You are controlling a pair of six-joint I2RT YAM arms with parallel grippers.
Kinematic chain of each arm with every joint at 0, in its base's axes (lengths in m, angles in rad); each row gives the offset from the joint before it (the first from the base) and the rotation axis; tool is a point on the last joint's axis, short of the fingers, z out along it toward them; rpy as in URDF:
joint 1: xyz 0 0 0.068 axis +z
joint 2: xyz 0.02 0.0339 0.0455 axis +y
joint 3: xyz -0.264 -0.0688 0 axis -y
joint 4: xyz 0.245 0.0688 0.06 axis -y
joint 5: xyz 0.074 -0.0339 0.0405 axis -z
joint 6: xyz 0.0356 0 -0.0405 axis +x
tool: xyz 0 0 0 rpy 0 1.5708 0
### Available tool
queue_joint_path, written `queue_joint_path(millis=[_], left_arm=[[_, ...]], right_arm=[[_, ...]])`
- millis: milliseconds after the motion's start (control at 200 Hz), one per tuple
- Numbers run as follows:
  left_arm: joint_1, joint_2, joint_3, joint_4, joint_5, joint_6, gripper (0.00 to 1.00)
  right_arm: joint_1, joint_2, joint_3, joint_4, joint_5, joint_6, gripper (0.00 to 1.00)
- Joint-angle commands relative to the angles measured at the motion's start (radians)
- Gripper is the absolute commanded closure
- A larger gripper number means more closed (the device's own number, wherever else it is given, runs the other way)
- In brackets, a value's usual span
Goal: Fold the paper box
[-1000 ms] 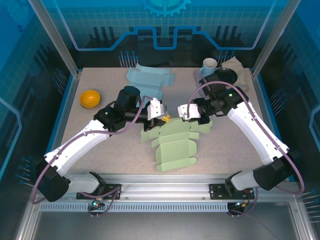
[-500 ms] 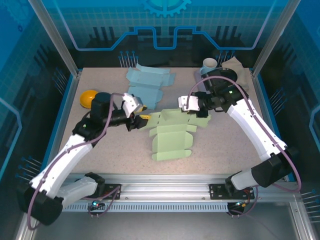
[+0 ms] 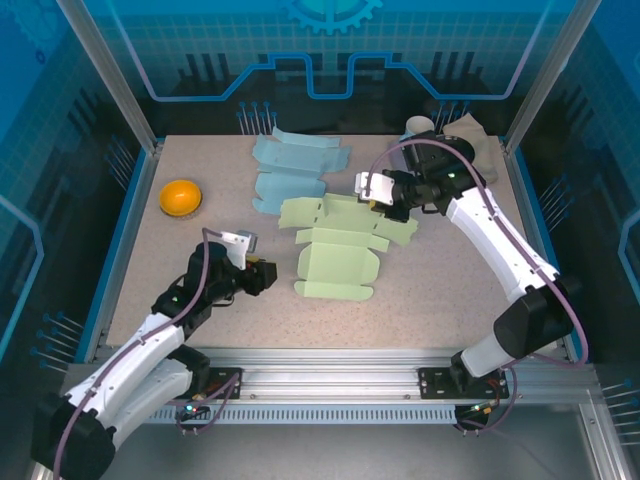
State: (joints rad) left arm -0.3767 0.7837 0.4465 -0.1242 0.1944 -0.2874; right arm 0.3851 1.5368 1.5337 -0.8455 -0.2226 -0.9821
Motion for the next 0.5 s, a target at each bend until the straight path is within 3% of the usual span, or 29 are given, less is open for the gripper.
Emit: queue_joint_path(millis=[0,195,330,495], left_arm=[[0.003,0.019,-0.012,0.159,-0.007,-0.097,0.56],[0.003,0.155,0.017,0.326,0.0,-0.088,0.56],[0.003,0.267,0.055,0.378,0.017,-0.057,0.58],[0.003,0.32,0.062,0.402,-0.017,-0.028,0.58]], right_arm=[[-0.011,0.022,0.031,0.008,-0.016,0.062,1.0],[-0.011,0.049,0.038,0.003,-0.036,0.112,1.0],[-0.01,0.114,0.086,-0.094,-0.078,0.103,1.0],[0.001,0.168,0.09,-0.091,0.003,0.128,1.0]])
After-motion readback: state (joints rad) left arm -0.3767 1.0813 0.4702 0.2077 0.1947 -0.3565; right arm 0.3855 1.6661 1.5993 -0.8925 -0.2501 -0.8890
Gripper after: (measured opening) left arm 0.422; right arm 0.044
